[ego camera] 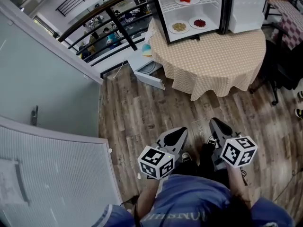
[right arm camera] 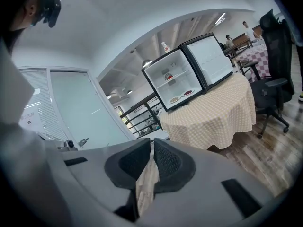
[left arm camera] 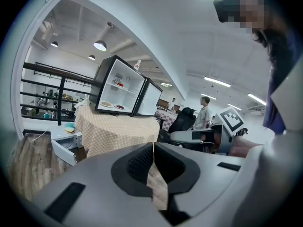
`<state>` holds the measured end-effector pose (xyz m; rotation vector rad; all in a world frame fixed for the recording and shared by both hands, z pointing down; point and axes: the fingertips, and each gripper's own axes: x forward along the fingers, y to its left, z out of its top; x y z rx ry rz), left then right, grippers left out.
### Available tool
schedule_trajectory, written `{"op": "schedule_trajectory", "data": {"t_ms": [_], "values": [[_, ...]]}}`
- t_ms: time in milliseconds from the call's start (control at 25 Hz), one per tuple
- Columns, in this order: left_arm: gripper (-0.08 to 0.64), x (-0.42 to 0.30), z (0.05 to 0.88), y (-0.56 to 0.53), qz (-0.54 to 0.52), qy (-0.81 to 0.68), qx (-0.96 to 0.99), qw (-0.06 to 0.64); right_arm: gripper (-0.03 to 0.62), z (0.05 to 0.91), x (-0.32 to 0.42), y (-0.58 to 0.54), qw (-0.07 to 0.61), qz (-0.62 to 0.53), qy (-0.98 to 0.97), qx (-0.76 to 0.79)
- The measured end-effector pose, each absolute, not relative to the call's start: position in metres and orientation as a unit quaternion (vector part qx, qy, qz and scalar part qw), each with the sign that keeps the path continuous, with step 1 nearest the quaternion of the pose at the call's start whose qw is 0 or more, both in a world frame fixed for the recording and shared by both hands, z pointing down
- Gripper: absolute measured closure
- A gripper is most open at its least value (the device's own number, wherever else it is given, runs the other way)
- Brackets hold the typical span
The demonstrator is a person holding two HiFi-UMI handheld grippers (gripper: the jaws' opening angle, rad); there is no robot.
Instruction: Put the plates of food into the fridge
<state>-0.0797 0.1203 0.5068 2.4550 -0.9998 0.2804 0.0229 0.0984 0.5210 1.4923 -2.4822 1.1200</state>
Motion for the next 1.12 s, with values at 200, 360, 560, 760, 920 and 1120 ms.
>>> {"op": "schedule_trajectory", "data": {"t_ms": [200,360,560,760,920,1120], "values": [[0.541,-0.092,0.5,0.132,0.09,-0.359,0.902,0.224,0.555,0.518,0.044,0.111,0.002,0.362,-0.779,0.512],[0.541,-0.094,0.498,0.142,0.078,-0.356,0.906,0.218,0.555,0.518,0.068,0.116,-0.01,0.341,-0.773,0.535],[0.54,-0.085,0.495,0.149,0.075,-0.341,0.913,0.212,0.555,0.514,0.096,0.122,-0.02,0.333,-0.759,0.559],[0.54,-0.08,0.493,0.148,0.072,-0.333,0.918,0.204,0.56,0.509,0.115,0.129,-0.026,0.33,-0.747,0.577],[0.54,-0.077,0.489,0.146,0.07,-0.329,0.92,0.2,0.56,0.511,0.118,0.13,-0.027,0.327,-0.75,0.574],[0.541,-0.084,0.487,0.149,0.065,-0.331,0.92,0.199,0.56,0.51,0.119,0.132,-0.026,0.326,-0.75,0.576]]}}
